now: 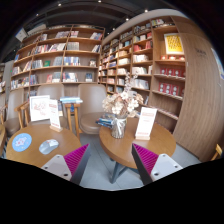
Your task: Arrange mouse
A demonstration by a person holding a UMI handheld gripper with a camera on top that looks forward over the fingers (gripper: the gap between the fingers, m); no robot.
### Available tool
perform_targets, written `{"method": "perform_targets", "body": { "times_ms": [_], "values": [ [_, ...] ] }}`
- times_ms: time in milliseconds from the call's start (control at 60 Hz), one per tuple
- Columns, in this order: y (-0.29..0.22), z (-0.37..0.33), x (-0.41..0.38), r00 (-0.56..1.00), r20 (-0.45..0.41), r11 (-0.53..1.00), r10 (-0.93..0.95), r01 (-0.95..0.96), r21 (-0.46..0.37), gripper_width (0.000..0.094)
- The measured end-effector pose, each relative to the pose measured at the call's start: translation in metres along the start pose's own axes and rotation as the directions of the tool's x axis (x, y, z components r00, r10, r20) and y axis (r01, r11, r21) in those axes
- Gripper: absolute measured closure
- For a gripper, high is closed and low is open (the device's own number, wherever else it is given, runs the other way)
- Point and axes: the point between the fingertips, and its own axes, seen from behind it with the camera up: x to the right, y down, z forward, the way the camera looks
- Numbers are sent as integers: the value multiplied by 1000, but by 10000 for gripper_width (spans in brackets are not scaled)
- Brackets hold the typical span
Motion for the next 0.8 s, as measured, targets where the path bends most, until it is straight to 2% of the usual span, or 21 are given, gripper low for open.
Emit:
{"method": "perform_targets", "body": {
  "times_ms": [400, 800],
  "values": [
    [4, 13, -32, 998, 56, 1000, 4, -3, -20, 83],
    [32, 6, -133, 982, 181, 997, -48, 57, -47, 81]
  ]
}}
